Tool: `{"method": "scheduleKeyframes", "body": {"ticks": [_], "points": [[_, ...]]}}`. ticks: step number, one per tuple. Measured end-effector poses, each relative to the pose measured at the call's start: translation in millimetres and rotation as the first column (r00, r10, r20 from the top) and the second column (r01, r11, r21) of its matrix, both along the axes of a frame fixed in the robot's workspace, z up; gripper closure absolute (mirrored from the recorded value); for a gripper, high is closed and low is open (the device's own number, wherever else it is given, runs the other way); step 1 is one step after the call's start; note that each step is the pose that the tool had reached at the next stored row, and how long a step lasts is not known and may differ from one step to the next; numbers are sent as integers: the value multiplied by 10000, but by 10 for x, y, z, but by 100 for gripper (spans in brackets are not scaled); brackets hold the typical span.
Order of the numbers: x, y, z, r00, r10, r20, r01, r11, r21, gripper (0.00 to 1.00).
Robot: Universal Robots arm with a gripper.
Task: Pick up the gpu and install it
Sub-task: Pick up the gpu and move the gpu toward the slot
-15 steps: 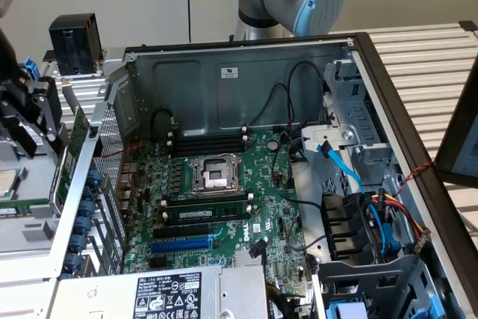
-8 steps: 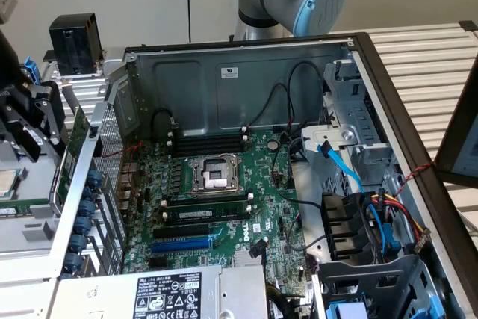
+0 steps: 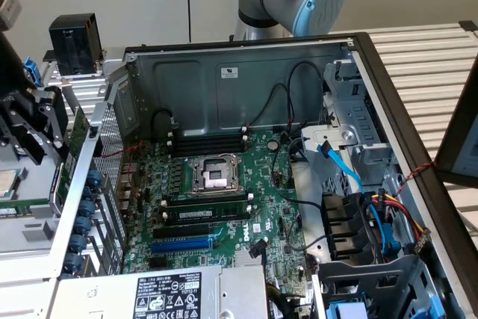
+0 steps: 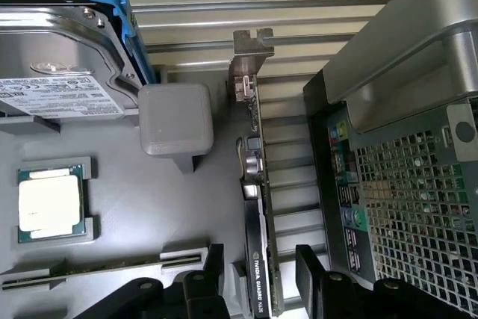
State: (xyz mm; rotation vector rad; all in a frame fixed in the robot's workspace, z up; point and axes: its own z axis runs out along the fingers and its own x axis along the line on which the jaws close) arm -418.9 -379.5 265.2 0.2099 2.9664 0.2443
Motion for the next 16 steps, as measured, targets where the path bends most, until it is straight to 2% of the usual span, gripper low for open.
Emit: {"method": "scheduleKeyframes", "body": {"ticks": [6, 7, 8, 9, 10, 13, 16], "points": [[0, 12, -26, 9996, -241, 115, 241, 9997, 31, 49], [-3, 11, -30, 9996, -249, 137, 248, 9997, 71, 49], [-12, 12, -32, 9995, -250, 176, 248, 9996, 147, 49], [-23, 12, -35, 9994, -251, 247, 246, 9995, 205, 49], [-39, 12, -39, 9991, -254, 339, 246, 9994, 232, 49], [-86, 12, -62, 9984, -241, 518, 229, 9994, 241, 49], [-96, 11, -83, 9977, -177, 651, 161, 9996, 243, 49]]}}
